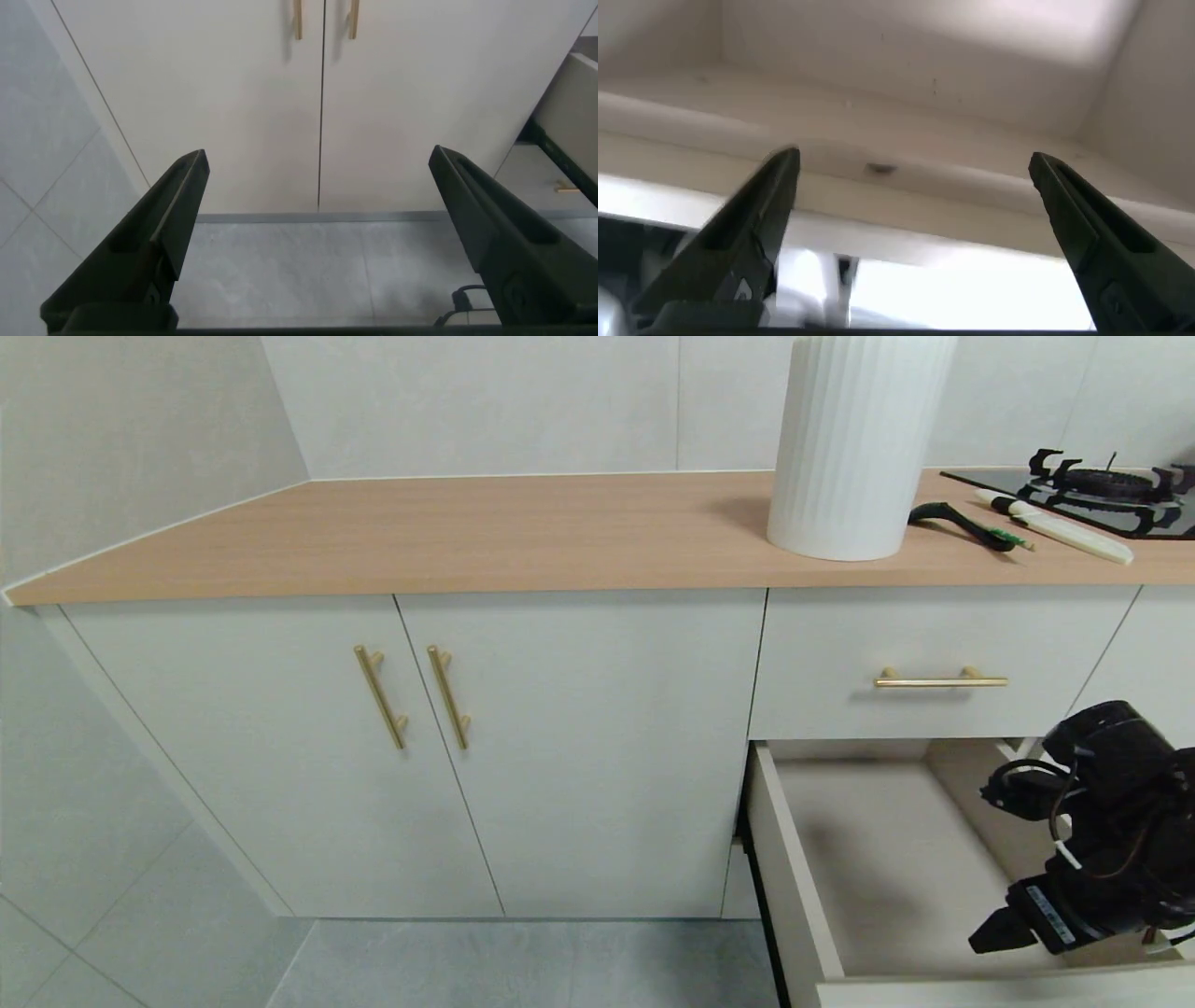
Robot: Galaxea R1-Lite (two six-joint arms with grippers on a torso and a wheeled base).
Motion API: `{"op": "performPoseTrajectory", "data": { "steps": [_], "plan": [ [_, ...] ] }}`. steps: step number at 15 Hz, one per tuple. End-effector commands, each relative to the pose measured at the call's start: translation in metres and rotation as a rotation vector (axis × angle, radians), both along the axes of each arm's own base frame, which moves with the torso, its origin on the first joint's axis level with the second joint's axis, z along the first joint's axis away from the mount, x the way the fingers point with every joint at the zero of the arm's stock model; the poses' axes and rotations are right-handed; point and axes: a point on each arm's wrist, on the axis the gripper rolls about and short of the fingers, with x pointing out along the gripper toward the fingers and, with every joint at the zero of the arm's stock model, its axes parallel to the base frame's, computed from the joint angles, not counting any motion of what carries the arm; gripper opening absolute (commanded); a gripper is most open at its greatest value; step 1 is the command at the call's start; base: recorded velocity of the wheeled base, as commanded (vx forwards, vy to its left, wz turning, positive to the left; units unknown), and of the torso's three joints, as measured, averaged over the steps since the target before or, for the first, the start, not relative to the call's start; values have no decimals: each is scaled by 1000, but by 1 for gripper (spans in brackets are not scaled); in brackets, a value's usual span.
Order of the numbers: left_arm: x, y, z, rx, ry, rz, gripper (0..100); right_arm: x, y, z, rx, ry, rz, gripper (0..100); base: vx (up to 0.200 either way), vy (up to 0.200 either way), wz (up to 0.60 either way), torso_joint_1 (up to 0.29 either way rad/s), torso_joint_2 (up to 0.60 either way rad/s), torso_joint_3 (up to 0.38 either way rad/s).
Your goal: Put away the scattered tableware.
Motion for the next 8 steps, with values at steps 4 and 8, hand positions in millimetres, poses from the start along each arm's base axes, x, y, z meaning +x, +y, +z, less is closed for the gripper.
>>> {"op": "performPoseTrajectory", "data": {
  "steps": [4, 8],
  "plan": [
    [0, 0, 0, 0, 1, 0, 100, 6, 6, 30, 31, -173, 4, 100, 0, 0, 0, 0, 0, 0],
    [0, 0, 0, 0, 1, 0, 100, 7, 5, 46, 95, -291, -74, 100, 0, 0, 0, 0, 0, 0]
  ]
}}
